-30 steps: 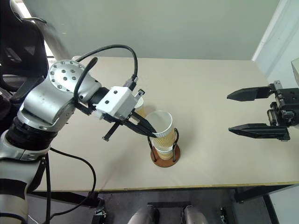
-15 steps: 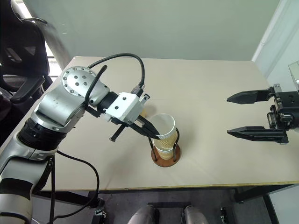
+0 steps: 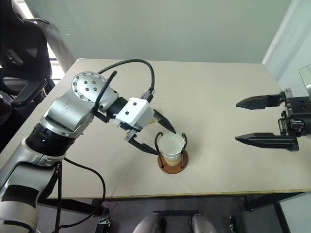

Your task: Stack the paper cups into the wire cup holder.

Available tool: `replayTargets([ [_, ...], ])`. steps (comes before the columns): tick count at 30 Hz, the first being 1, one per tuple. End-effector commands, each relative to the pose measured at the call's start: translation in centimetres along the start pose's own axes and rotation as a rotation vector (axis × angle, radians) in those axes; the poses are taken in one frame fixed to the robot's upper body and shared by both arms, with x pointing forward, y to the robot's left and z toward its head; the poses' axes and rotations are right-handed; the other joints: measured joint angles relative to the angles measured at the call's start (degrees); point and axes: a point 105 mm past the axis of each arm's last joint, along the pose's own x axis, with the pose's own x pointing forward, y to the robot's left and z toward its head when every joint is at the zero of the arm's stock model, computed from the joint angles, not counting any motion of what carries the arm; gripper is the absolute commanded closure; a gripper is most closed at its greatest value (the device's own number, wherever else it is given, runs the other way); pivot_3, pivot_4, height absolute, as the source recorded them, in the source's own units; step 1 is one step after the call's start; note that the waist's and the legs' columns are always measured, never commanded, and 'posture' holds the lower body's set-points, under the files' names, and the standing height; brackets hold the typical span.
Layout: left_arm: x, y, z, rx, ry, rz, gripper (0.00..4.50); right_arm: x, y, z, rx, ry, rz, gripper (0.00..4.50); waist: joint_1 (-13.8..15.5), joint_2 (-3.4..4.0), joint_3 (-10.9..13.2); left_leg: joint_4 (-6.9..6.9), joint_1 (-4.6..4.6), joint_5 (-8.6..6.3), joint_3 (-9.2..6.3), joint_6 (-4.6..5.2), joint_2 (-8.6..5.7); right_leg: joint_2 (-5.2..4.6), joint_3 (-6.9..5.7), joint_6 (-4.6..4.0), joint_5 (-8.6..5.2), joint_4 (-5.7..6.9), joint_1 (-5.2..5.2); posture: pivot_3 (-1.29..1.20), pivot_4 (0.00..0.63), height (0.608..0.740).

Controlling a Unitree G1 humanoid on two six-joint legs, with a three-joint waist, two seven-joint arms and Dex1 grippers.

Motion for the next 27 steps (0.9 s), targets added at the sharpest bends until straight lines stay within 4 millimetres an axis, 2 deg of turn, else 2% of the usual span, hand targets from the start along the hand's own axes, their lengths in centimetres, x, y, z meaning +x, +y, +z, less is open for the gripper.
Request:
replayTargets([
  [1, -2.3, 1.6, 0.7, 0.023, 0.013, 0.128, 0.03, -0.7, -0.3, 0.1, -0.025, 0.055, -0.054, 0.00, 0.02, 0.01, 0.01, 0.05, -0.01, -0.02, 0.00, 0.02, 0.00, 0.00, 0.00, 0.02, -0.01, 0.01, 0.00, 0.00, 0.150, 0.740],
  [4, -4.6, 2.2, -0.5, -0.023, 0.057, 0.244, 0.03, -1.0, -1.4, -1.0, -0.011, 0.118, -0.128, 0.00, -0.04, 0.03, 0.01, 0.10, -0.01, -0.10, 0.01, 0.07, 0.00, 0.00, 0.01, 0.03, -0.01, 0.01, 0.01, 0.00, 0.150, 0.740],
  [8, -8.5, 2.1, -4.2, -0.126, 0.179, 0.405, 0.03, -1.1, -2.5, -2.5, -0.019, 0.190, -0.205, 0.00, -0.29, 0.07, 0.01, 0.09, 0.05, -0.15, 0.01, 0.08, 0.01, 0.00, 0.02, 0.01, -0.01, 0.01, -0.01, 0.00, 0.150, 0.740],
  [11, -11.0, 1.7, -7.2, -0.207, 0.270, 0.516, 0.03, -1.0, -2.7, -2.4, -0.021, 0.176, -0.207, 0.00, -0.27, 0.21, 0.02, 0.09, 0.04, -0.16, 0.01, 0.09, 0.01, 0.00, 0.02, 0.01, 0.00, 0.03, -0.04, 0.00, 0.150, 0.740],
  [13, -11.9, 1.3, -9.2, -0.262, 0.300, 0.566, 0.03, -0.9, -2.6, -2.2, -0.027, 0.165, -0.191, 0.00, -0.04, 0.22, 0.02, 0.09, 0.03, -0.16, 0.01, 0.10, 0.00, 0.00, 0.06, 0.03, 0.01, 0.03, -0.04, 0.00, 0.150, 0.740],
  [16, -12.3, 0.9, -12.0, -0.329, 0.322, 0.625, 0.03, -0.7, -2.6, -2.0, -0.035, 0.147, -0.178, 0.00, 0.25, 0.22, 0.02, 0.10, 0.00, -0.18, 0.00, 0.13, 0.00, 0.00, 0.07, 0.04, 0.01, 0.01, -0.04, 0.00, 0.150, 0.740],
  [19, -11.5, 0.7, -13.8, -0.366, 0.300, 0.646, 0.03, -0.5, -2.6, -1.7, -0.046, 0.129, -0.158, 0.00, 0.52, 0.22, 0.02, 0.12, -0.04, -0.20, 0.00, 0.17, -0.05, -0.03, 0.08, 0.10, 0.05, 0.00, -0.05, 0.00, 0.150, 0.740],
  [23, -9.9, 0.7, -13.4, -0.368, 0.189, 0.619, 0.03, -0.4, -2.6, -1.4, -0.053, 0.122, -0.150, 0.00, 0.54, 0.20, 0.03, 0.14, -0.08, -0.24, 0.01, 0.23, -0.08, -0.05, 0.08, 0.14, 0.07, -0.02, -0.05, 0.00, 0.150, 0.740],
  [27, -9.2, -0.1, -15.1, -0.378, 0.263, 0.595, 0.03, -0.4, -2.6, -1.3, -0.061, 0.120, -0.154, 0.00, 0.48, 0.20, 0.03, 0.15, -0.07, -0.24, 0.02, 0.23, -0.08, -0.05, 0.08, 0.15, 0.06, -0.03, -0.06, 0.00, 0.150, 0.740],
])
